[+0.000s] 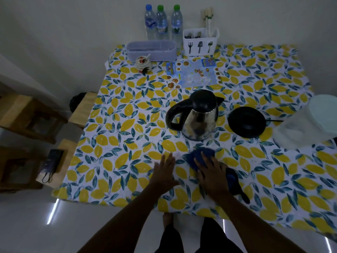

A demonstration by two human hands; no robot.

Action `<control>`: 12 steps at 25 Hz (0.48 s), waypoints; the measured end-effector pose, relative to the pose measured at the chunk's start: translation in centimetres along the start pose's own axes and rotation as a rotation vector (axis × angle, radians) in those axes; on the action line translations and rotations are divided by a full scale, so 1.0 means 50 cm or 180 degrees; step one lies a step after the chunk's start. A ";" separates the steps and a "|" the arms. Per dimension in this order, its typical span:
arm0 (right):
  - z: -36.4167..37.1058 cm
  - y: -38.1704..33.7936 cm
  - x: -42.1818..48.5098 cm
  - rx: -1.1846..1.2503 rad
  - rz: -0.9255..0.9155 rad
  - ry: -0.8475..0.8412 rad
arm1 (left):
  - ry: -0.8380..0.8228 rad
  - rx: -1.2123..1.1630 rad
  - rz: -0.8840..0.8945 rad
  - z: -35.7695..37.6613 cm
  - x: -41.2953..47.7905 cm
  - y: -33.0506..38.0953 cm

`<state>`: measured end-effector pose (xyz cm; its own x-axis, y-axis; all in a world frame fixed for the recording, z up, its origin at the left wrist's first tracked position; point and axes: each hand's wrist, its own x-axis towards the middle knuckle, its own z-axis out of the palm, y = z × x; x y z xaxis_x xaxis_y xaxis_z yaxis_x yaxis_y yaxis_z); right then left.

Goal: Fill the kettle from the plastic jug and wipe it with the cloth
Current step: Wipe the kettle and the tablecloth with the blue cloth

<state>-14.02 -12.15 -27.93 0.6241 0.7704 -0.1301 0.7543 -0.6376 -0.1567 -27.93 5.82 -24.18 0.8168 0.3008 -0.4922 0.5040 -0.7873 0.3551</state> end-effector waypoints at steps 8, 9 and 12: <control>0.001 0.040 -0.049 -0.0007 0.0514 0.0122 | -0.0261 0.0275 -0.0162 0.056 0.029 0.067; -0.005 0.056 -0.022 0.0030 0.0638 0.0137 | -0.0271 0.0301 -0.0153 0.056 0.030 0.066; -0.039 0.087 0.112 0.0300 0.1440 0.0062 | -0.0220 0.0309 -0.0155 0.059 0.032 0.066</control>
<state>-6.84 -10.62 -27.44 0.8907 0.4141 -0.1876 0.3840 -0.9062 -0.1769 -25.78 2.14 -26.14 0.7691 0.3046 -0.5619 0.5102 -0.8222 0.2526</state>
